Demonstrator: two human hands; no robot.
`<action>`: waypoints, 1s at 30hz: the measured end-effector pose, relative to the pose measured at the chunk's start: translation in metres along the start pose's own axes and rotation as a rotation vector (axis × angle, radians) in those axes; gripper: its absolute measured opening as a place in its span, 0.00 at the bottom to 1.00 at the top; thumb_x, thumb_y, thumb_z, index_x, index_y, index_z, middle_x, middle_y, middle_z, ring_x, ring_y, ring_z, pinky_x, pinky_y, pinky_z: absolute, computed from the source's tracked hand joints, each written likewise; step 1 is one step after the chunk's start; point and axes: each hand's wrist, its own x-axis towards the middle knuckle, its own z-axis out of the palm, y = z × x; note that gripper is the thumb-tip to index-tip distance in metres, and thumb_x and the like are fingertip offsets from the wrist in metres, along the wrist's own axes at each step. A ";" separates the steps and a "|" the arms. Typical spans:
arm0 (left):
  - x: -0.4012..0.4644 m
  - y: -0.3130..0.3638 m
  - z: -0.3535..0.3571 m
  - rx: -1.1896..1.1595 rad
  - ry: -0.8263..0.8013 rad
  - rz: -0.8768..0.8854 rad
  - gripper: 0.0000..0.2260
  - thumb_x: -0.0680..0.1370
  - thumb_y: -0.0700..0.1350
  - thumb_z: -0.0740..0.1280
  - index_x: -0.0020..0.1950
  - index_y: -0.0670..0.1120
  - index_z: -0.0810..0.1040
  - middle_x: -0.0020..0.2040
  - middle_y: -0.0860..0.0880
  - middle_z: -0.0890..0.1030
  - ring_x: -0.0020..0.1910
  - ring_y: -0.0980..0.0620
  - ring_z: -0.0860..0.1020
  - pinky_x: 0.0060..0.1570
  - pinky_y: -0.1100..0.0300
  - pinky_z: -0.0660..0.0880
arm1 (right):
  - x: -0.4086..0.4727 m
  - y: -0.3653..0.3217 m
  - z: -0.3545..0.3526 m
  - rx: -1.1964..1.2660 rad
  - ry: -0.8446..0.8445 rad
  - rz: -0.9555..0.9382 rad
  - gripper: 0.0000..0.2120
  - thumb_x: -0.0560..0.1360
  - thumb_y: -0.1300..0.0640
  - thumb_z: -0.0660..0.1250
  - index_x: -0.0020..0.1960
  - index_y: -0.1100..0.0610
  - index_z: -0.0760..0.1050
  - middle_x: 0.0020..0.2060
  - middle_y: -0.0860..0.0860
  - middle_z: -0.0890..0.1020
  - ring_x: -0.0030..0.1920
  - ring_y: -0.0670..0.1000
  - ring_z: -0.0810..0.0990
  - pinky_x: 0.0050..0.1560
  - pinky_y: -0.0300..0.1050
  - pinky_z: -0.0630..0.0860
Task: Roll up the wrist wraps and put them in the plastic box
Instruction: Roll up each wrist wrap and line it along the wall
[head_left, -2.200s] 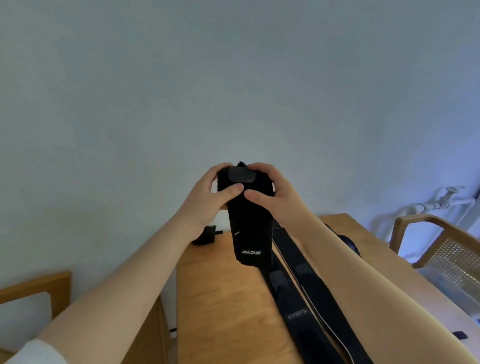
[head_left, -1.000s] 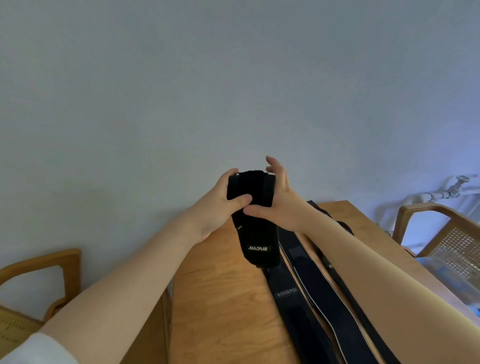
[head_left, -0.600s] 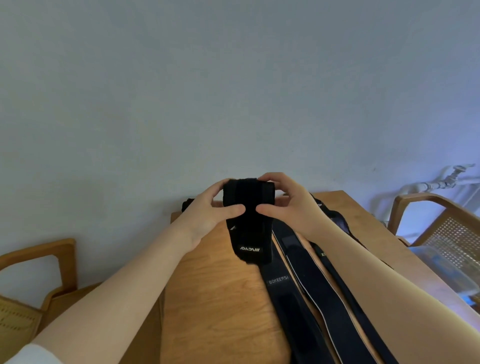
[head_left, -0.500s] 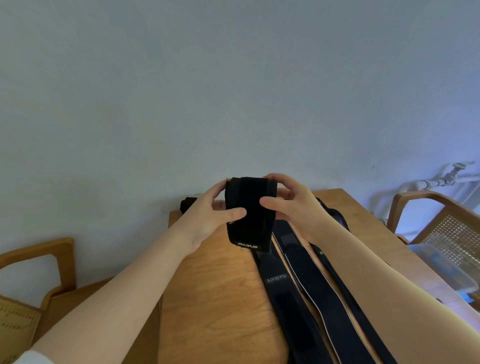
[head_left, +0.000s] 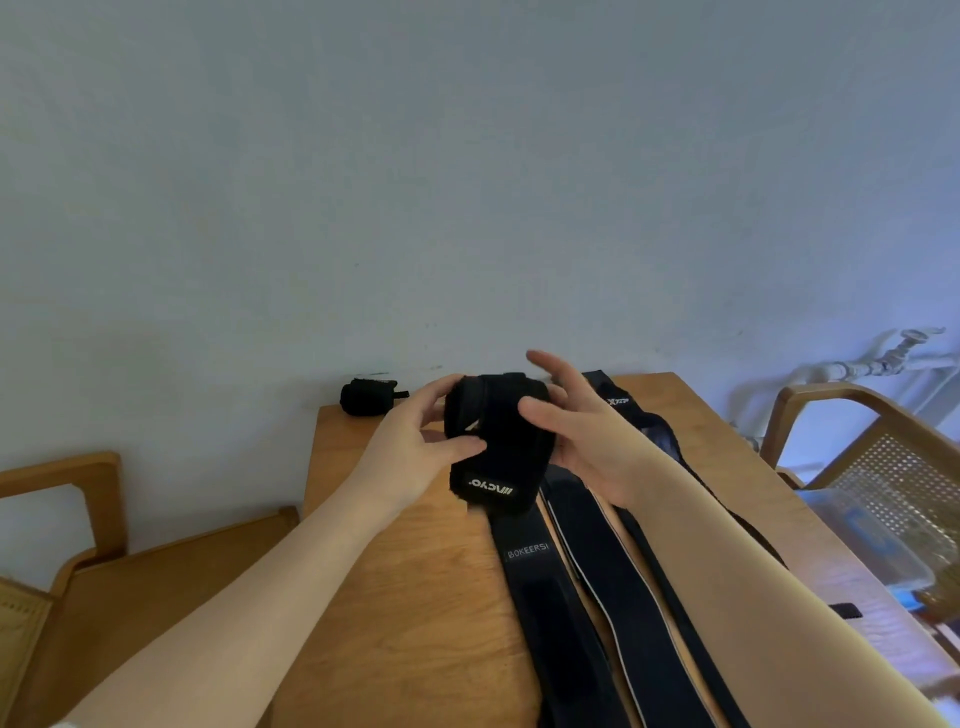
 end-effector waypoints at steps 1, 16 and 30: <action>0.001 -0.002 0.002 -0.031 0.005 -0.030 0.24 0.72 0.38 0.72 0.61 0.60 0.72 0.53 0.56 0.80 0.48 0.61 0.80 0.44 0.67 0.75 | -0.001 0.001 0.000 -0.101 -0.005 -0.053 0.28 0.72 0.61 0.70 0.69 0.45 0.66 0.60 0.51 0.76 0.57 0.54 0.80 0.55 0.53 0.79; -0.021 -0.064 0.004 -0.187 -0.181 -0.391 0.33 0.70 0.37 0.74 0.68 0.61 0.67 0.62 0.54 0.71 0.62 0.52 0.72 0.57 0.48 0.77 | 0.016 0.067 0.005 -0.137 0.105 0.460 0.17 0.73 0.49 0.70 0.56 0.57 0.75 0.50 0.58 0.83 0.52 0.56 0.82 0.58 0.51 0.78; -0.044 -0.104 0.000 -0.504 -0.201 -0.945 0.21 0.75 0.58 0.66 0.60 0.45 0.74 0.43 0.41 0.82 0.33 0.51 0.76 0.32 0.61 0.73 | 0.014 0.114 0.026 -0.354 -0.049 0.310 0.29 0.72 0.56 0.72 0.69 0.48 0.65 0.58 0.49 0.76 0.56 0.49 0.77 0.53 0.44 0.78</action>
